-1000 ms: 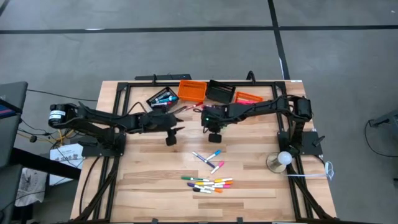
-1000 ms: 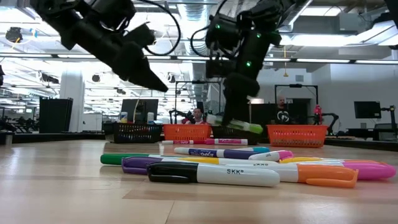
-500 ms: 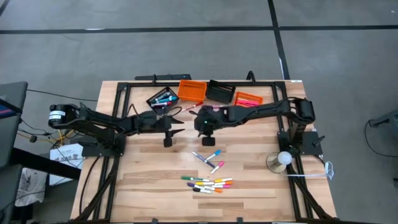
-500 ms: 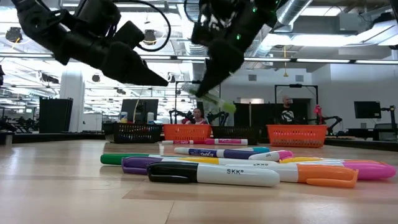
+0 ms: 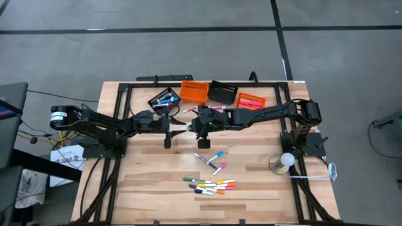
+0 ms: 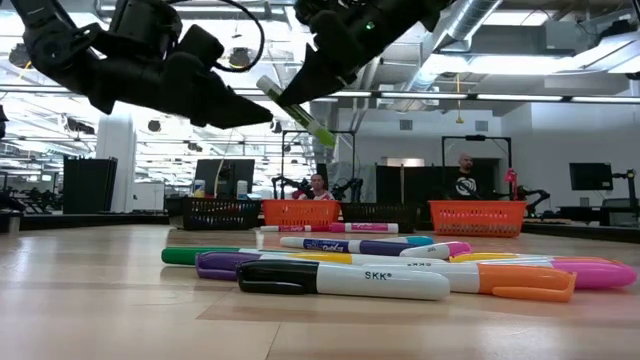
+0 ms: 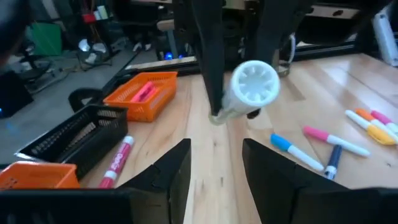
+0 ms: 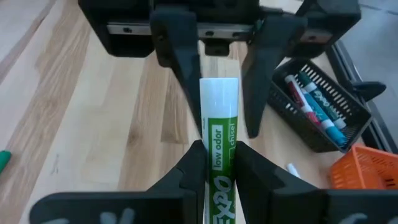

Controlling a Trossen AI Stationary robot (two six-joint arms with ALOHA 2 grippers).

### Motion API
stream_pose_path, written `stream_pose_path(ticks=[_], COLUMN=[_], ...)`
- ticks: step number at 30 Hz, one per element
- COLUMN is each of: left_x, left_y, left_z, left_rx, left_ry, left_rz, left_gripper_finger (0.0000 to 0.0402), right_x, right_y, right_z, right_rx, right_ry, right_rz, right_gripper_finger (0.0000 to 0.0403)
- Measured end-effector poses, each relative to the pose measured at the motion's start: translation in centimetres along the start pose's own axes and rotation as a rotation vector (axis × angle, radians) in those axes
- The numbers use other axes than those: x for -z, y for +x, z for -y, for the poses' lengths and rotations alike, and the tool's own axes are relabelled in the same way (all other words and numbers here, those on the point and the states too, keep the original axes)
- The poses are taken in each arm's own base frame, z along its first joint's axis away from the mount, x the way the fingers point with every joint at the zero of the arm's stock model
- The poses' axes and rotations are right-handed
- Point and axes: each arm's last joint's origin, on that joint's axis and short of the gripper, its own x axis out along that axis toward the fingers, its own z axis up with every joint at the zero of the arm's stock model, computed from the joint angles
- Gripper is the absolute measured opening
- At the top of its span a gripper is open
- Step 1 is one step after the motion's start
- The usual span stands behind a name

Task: Pick & Place Markers
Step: Put the large light green marker into the left black bin

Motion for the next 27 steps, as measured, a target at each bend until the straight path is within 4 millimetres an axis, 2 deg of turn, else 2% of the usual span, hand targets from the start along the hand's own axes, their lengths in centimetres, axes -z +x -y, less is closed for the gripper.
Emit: stream_pose_path(ticks=[7, 27], left_x=[-0.8, -1.9], left_y=[0.0, -0.2], left_z=[0.1, -0.1], left_rx=[0.084, 0.069], left_ry=[-0.008, 0.005], left_rz=[0.102, 0.208], left_gripper_finger=[0.0145, 0.0145], right_x=[-0.2, -0.9], right_y=[0.0, 0.0], right_z=[0.0, 0.1], right_rx=[0.004, 0.012], right_ry=[0.000, -0.011], right_rz=[0.016, 0.090], right_gripper_finger=[0.0054, 0.0054])
